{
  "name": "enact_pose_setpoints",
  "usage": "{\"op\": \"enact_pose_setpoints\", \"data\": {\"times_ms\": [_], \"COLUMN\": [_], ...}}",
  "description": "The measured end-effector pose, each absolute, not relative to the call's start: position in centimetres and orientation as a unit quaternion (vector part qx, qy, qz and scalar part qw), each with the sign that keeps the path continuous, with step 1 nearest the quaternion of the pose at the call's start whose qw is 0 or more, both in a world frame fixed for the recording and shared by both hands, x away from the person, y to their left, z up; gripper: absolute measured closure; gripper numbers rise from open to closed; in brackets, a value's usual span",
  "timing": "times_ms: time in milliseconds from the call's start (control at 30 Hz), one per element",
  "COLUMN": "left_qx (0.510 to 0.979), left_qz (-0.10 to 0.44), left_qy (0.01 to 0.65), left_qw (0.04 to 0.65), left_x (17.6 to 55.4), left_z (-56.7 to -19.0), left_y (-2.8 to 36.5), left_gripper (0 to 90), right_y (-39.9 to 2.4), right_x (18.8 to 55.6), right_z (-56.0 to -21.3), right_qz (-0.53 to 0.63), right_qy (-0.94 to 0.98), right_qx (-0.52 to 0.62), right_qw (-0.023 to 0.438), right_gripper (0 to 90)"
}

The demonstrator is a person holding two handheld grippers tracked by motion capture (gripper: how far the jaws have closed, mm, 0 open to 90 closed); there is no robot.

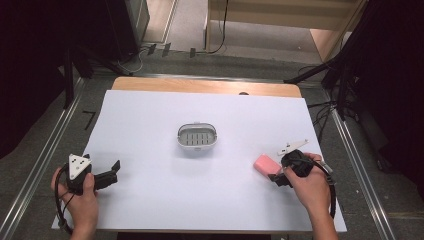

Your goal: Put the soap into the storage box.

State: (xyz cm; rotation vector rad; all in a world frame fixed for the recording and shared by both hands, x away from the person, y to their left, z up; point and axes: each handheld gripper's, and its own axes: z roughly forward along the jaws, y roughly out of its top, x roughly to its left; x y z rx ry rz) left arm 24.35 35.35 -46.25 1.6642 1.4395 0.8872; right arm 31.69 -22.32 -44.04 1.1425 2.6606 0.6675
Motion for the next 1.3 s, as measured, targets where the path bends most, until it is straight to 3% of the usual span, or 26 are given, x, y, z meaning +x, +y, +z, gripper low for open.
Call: {"op": "enact_pose_setpoints", "data": {"times_ms": [1300], "left_qx": [0.654], "left_qz": [0.345], "left_qy": [0.561], "left_qw": [0.372], "left_x": [24.4], "left_z": [-46.3], "left_y": [35.3], "left_gripper": [0.0], "right_y": [-19.0], "right_x": [34.3], "right_z": [-45.3], "right_qz": [0.175], "right_qy": [0.897], "right_qx": [0.403], "right_qw": [0.055], "right_gripper": [37.3]}}
